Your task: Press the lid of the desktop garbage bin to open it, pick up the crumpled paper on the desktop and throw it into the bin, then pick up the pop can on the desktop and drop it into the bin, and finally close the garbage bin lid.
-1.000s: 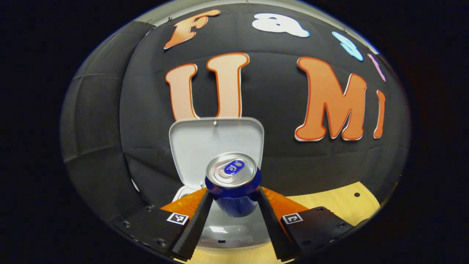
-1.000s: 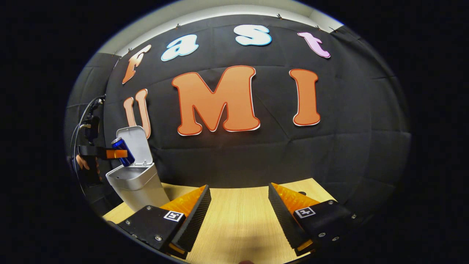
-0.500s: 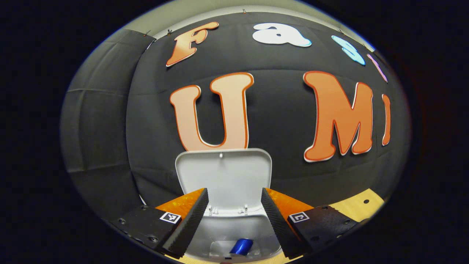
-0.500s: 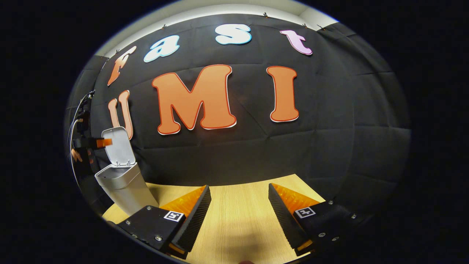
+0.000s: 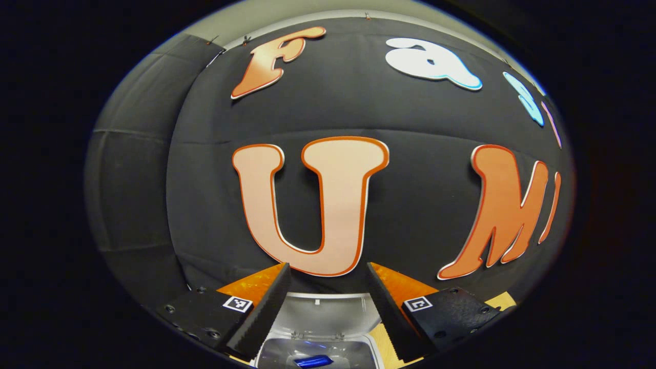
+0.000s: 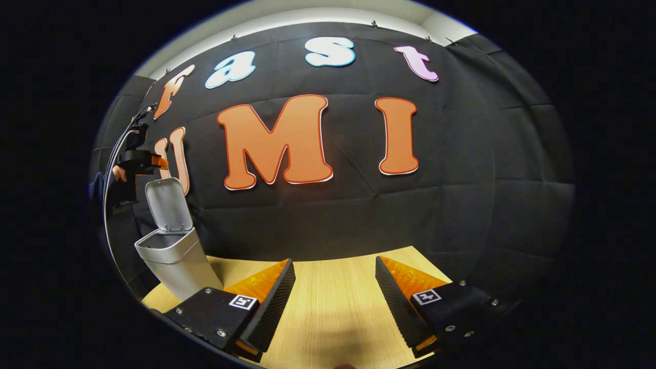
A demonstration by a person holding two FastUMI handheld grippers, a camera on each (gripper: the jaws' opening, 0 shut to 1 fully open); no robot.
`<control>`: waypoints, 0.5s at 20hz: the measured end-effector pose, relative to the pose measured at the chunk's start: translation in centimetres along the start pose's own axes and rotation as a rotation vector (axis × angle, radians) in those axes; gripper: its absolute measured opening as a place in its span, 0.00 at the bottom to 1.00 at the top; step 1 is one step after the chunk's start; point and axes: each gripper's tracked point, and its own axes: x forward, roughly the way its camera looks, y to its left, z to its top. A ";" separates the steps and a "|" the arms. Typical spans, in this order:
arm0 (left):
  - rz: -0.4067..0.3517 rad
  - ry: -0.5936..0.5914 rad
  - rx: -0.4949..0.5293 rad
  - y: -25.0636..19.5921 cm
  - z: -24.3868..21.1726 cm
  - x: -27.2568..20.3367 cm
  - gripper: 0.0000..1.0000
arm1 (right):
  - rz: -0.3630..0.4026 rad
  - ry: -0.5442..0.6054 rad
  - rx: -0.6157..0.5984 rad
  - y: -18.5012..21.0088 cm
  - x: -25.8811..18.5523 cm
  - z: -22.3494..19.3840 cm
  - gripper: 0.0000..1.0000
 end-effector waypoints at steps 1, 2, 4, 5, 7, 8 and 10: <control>-0.004 0.015 0.010 -0.1 -0.5 0.5 0.91 | -0.006 -0.001 -0.001 -0.3 -0.1 0.1 0.94; -0.004 0.045 0.028 -0.2 -1.4 1.1 0.91 | -0.014 0.000 0.002 -0.6 -0.3 0.1 0.94; -0.007 0.096 0.054 -0.2 -2.8 1.5 0.89 | -0.025 -0.001 0.005 -1.0 -0.6 0.1 0.94; -0.008 0.070 0.058 -0.4 -2.1 1.7 0.90 | -0.029 -0.004 0.004 -1.2 -0.6 0.1 0.94; -0.022 0.090 0.063 -0.3 -2.8 0.5 0.92 | -0.034 -0.006 -0.003 -1.3 -0.9 0.1 0.94; -0.030 0.114 0.060 -0.4 -3.3 -0.1 0.90 | -0.033 0.000 -0.004 -1.4 -1.0 -0.2 0.94; -0.058 0.154 0.066 -0.7 -4.0 -1.9 0.92 | -0.030 0.011 -0.006 -1.3 -1.1 -0.6 0.94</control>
